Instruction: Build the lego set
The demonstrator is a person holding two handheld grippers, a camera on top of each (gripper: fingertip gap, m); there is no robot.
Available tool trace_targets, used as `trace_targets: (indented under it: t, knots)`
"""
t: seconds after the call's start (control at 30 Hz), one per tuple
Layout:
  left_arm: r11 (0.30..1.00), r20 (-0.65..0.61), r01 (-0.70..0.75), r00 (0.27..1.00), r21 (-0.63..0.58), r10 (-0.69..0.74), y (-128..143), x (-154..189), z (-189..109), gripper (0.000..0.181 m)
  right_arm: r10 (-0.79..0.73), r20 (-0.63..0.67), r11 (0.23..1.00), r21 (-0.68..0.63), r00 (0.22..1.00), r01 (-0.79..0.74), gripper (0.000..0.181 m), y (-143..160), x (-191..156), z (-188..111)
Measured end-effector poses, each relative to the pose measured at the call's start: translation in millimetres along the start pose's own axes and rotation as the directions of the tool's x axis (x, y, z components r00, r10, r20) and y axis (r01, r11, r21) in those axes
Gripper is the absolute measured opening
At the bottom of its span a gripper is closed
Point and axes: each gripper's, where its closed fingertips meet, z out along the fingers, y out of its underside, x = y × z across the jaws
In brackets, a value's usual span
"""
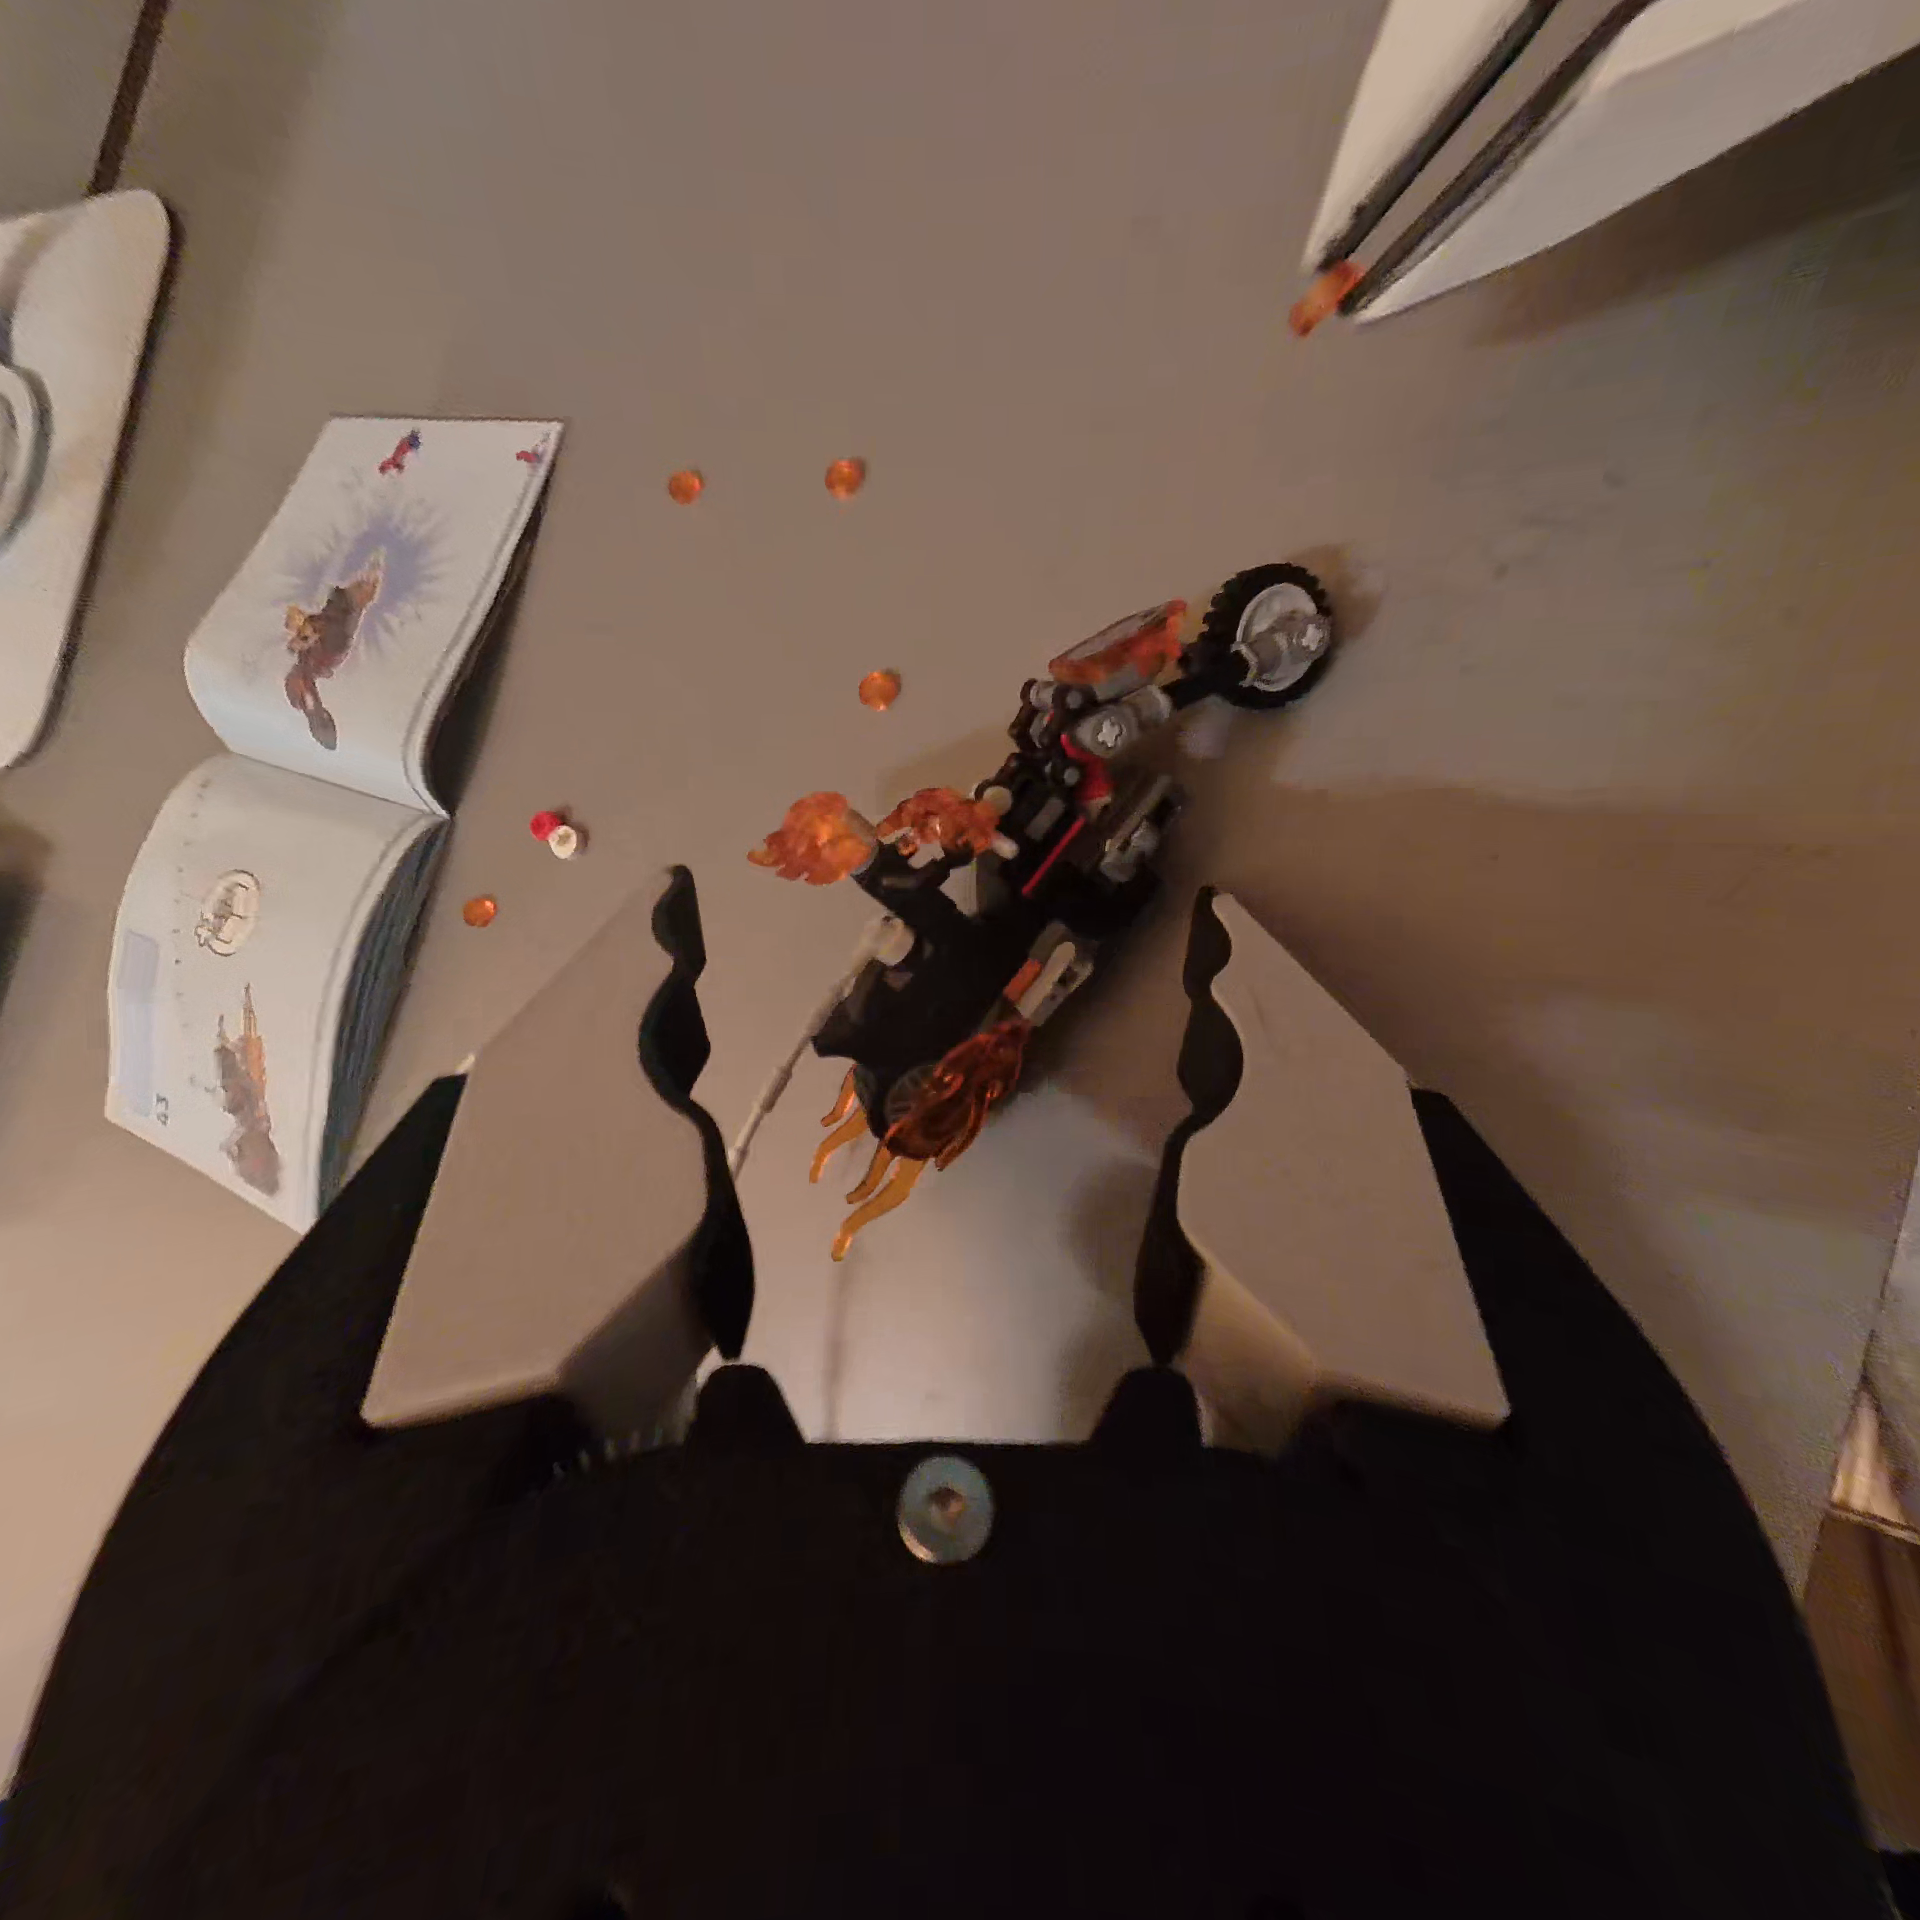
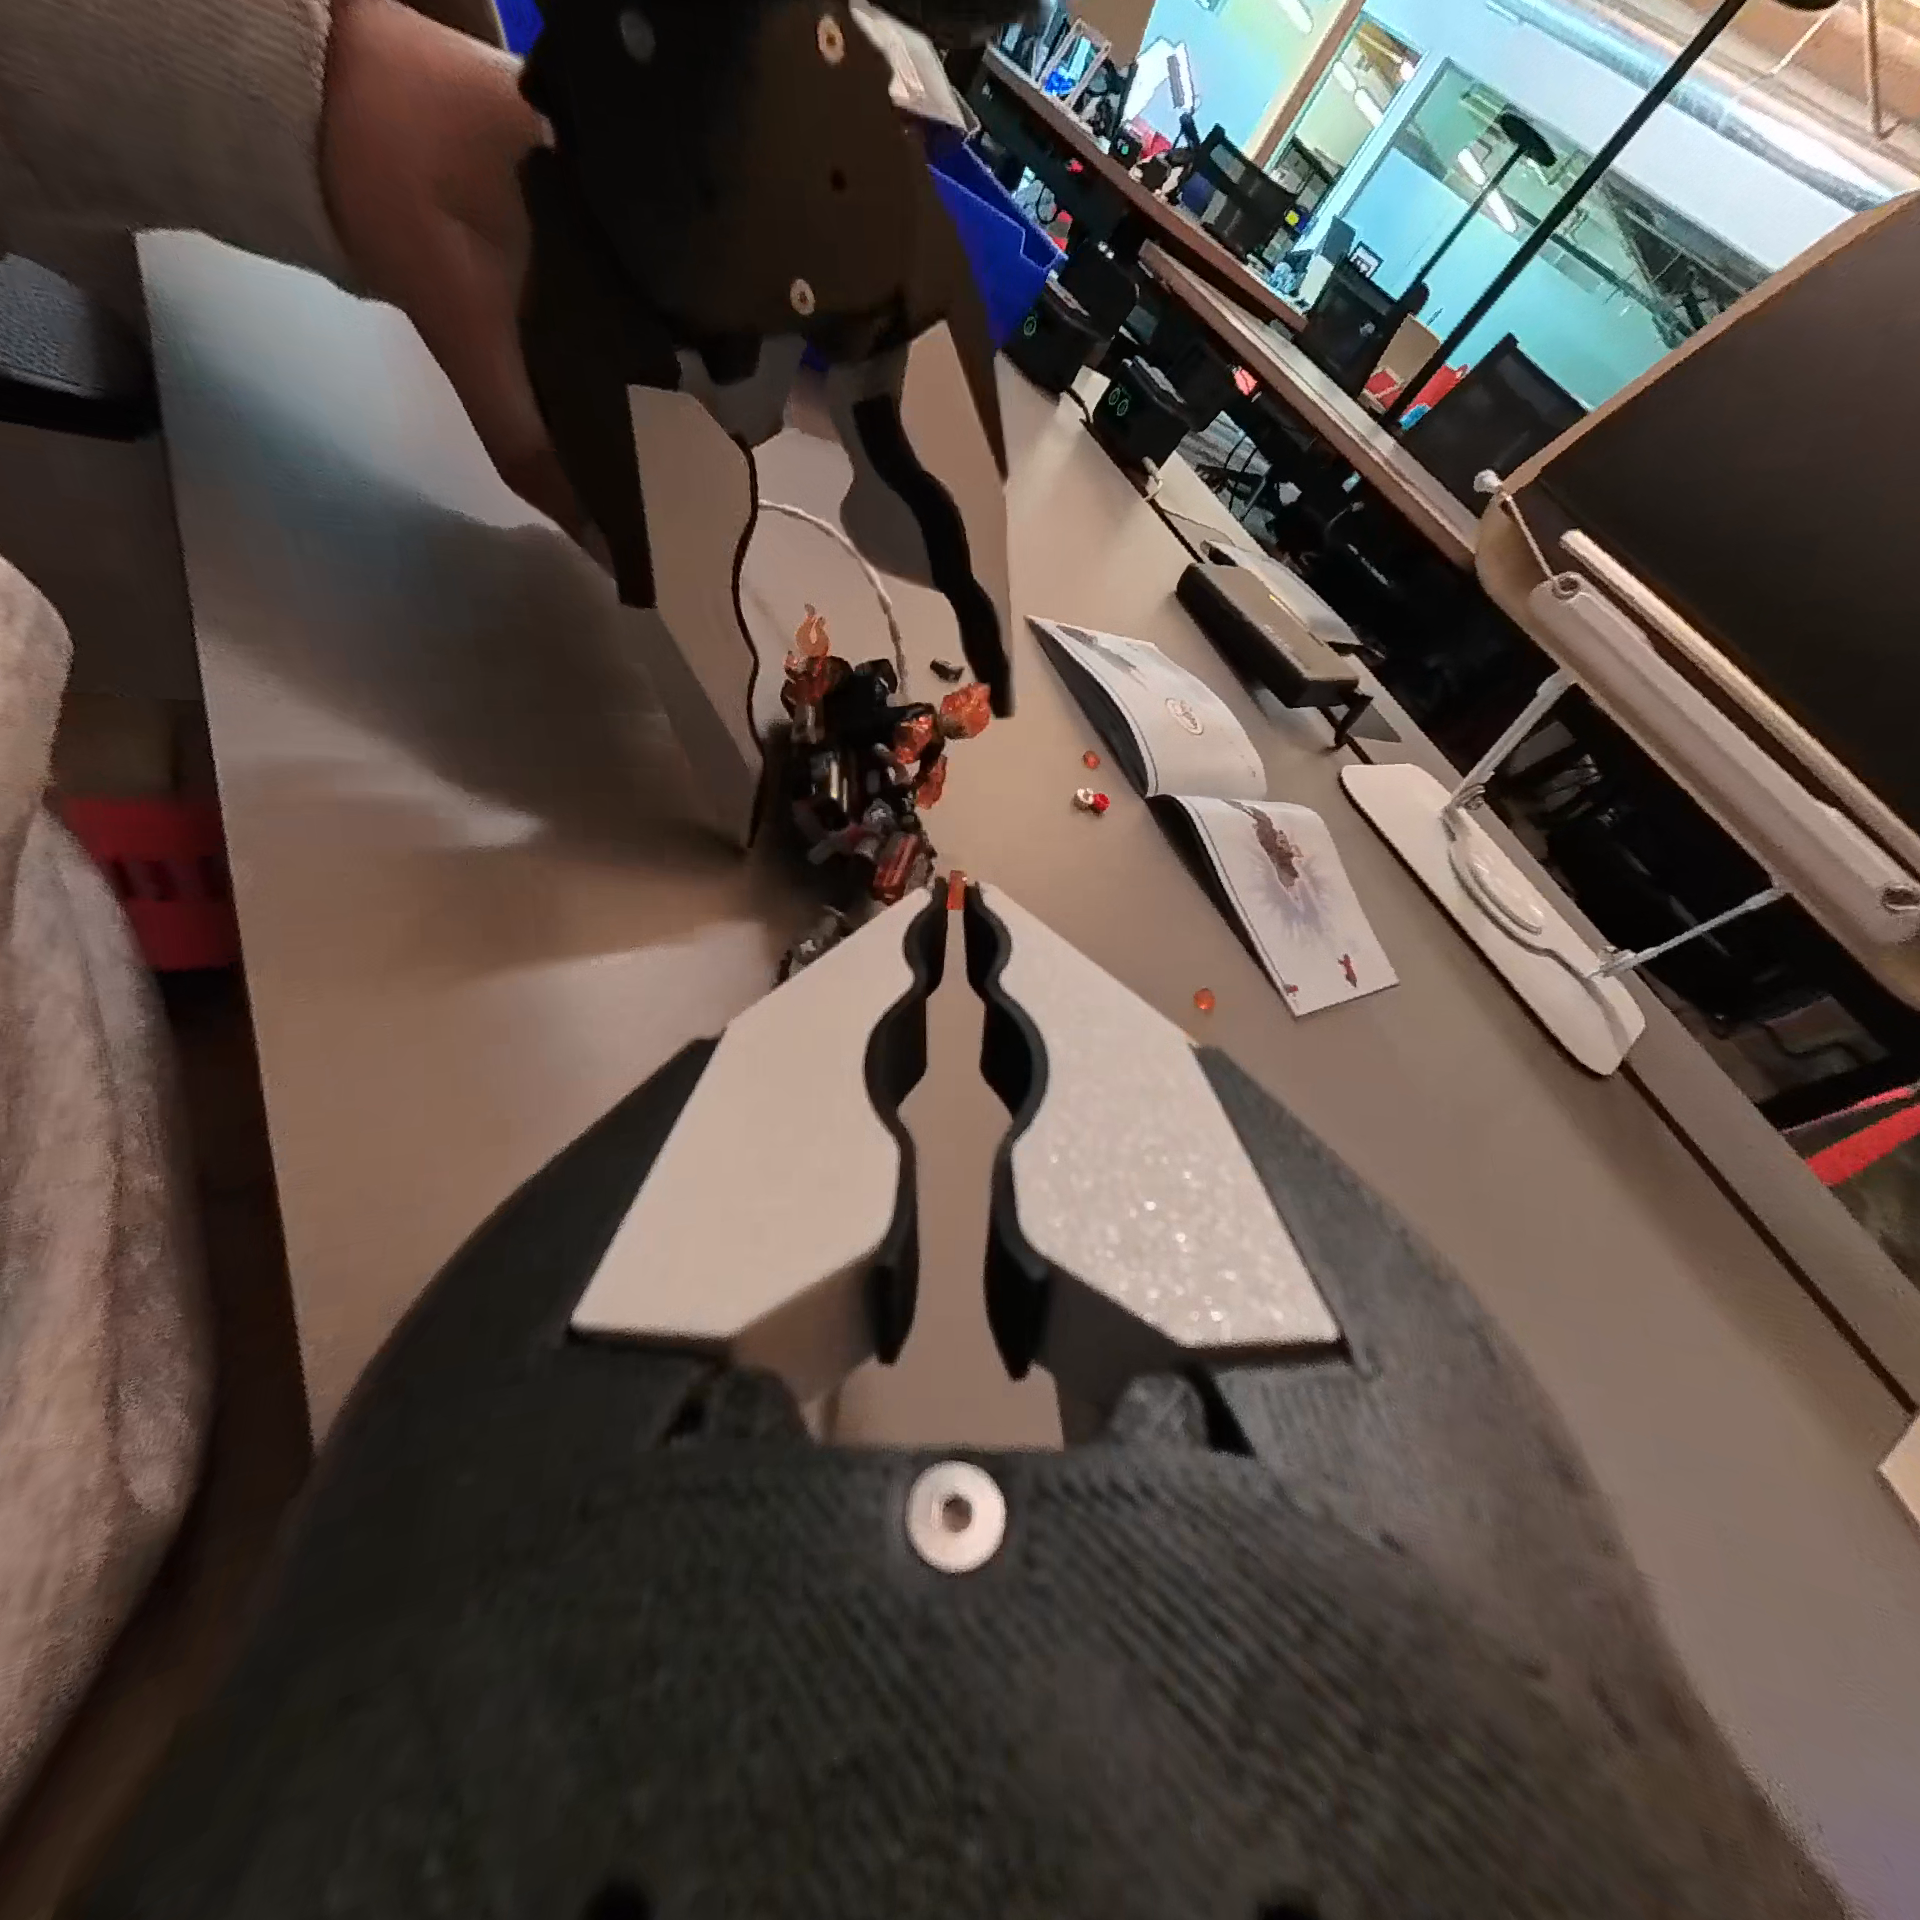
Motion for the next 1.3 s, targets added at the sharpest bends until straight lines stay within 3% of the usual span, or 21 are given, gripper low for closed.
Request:
trace_targets:
  t: [0.17, 0.27, 0.4, 0.67, 0.83, 1.0, 1.3]
  knots:
    - [0.998, -0.093, 0.057, 0.994, -0.018, -0.058, 7, 10, 1, 0.074, 0.039, -0.005, 0.999, 0.031, 0.999, -0.039, 0.000, 1, 3, -4]
    - [0.999, -0.122, 0.026, 0.992, -0.044, -0.031, 11, 14, -1, 0.056, 0.064, -0.008, 0.996, 0.057, 0.998, -0.064, 0.000, -1, 6, -7]
    - [0.998, -0.127, -0.023, 0.992, -0.057, 0.015, 13, 13, -3, 0.047, 0.088, -0.011, 0.993, 0.079, 0.996, -0.087, 0.000, -3, 9, -10]
    - [1.000, -0.154, 0.018, 0.988, 0.017, -0.015, 9, 16, -4, 0.045, 0.090, 0.013, 0.994, 0.064, 0.996, -0.090, 0.000, -2, 5, -9]
    - [0.994, -0.193, 0.086, 0.978, 0.060, -0.073, 6, 21, -7, 0.044, 0.065, 0.111, 0.994, 0.078, 0.992, -0.074, 0.000, -11, -14, -1]
    - [0.993, -0.198, 0.097, 0.977, 0.068, -0.081, 5, 23, -7, 0.044, 0.015, 0.175, 1.000, -0.004, 0.984, -0.015, 0.000, -6, -32, 18]
    - [0.990, -0.204, 0.104, 0.975, 0.092, -0.084, 4, 24, -6, 0.044, -0.065, 0.156, 0.987, -0.138, 0.986, 0.087, 0.000, 10, -36, 40]
